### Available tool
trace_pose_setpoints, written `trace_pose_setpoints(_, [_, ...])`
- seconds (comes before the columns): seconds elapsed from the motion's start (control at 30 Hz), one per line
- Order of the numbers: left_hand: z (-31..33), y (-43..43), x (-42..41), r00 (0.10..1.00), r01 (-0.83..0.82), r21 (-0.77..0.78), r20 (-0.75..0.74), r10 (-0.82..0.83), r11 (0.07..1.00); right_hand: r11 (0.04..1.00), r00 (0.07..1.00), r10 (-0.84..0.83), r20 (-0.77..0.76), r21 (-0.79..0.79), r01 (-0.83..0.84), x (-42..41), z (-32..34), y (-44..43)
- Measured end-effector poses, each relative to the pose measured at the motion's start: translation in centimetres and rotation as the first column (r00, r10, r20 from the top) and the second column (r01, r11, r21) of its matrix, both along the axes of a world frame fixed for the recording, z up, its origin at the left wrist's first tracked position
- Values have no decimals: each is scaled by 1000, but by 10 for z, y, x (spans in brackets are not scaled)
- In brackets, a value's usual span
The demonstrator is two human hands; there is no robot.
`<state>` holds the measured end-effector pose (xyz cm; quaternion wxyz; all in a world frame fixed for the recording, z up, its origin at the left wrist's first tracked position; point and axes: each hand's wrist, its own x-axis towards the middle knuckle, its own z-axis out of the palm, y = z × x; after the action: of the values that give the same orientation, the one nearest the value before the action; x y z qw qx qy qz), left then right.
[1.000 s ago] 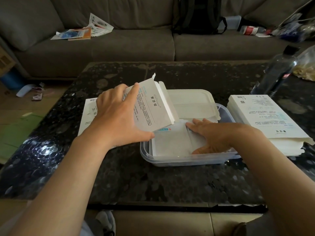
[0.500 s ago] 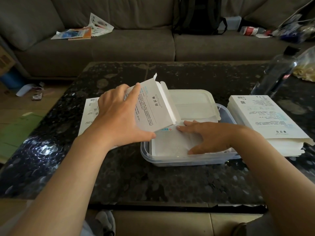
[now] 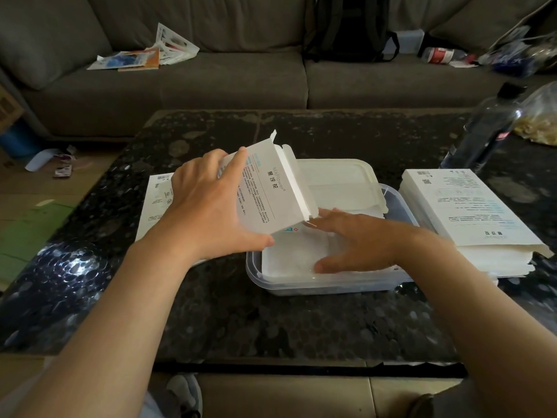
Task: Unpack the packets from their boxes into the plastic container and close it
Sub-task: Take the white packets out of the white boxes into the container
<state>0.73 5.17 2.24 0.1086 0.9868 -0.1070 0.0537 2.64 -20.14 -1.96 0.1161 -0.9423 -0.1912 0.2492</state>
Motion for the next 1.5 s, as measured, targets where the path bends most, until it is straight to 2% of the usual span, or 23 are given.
trace_pose_setpoints(0.13, [0, 0, 1, 1000, 10, -4, 3, -10, 1000, 993, 997, 51, 51, 100, -56, 2, -9, 14])
trace_pose_setpoints(0.3, [-1, 2, 1, 1000, 15, -11, 5, -15, 1000, 990, 988, 136, 75, 26, -138, 3, -13, 19])
trace_pose_setpoints(0.8, [-1, 1, 2, 1000, 17, 10, 9, -18, 1000, 991, 996, 73, 57, -114, -66, 0, -15, 19])
trace_pose_setpoints(0.87, [-1, 2, 3, 1000, 26, 13, 7, -26, 1000, 998, 997, 29, 77, -55, -24, -2, -10, 21])
trace_pose_setpoints(0.93, [-1, 2, 3, 999, 41, 15, 12, -41, 999, 985, 986, -105, 129, 152, 85, -4, 1, 22])
trace_pose_setpoints(0.97, [-1, 2, 2, 999, 47, 13, 16, -47, 999, 948, 961, -201, 190, 283, 142, -3, 7, 21])
trace_pose_setpoints(1.03, [0, 1, 2, 998, 53, -4, 30, -53, 999, 859, 853, -407, 326, 455, 236, 0, 21, 17])
trace_pose_setpoints(1.1, [1, 1, 2, 996, 66, 11, 61, -66, 998, 736, 767, -568, 298, 601, 312, 2, 36, 13])
trace_pose_setpoints(1.13, [1, 0, 2, 995, 71, 25, 73, -73, 997, 678, 757, -603, 251, 662, 320, 2, 41, 11])
trace_pose_setpoints(1.2, [1, -3, 1, 993, 83, 29, 84, -86, 996, 613, 787, -588, 185, 736, 286, -3, 51, 11])
trace_pose_setpoints(1.27, [0, -6, 1, 988, 109, 25, 109, -111, 994, 595, 855, -506, 109, 762, 255, -9, 55, 17])
trace_pose_setpoints(1.37, [-2, -12, 1, 974, 143, 36, 175, -147, 989, 663, 900, -424, 105, 713, 230, -11, 48, 24])
trace_pose_setpoints(1.5, [-5, -19, -1, 942, 188, 68, 269, -199, 980, 689, 899, -424, 108, 683, 242, -6, 43, 23])
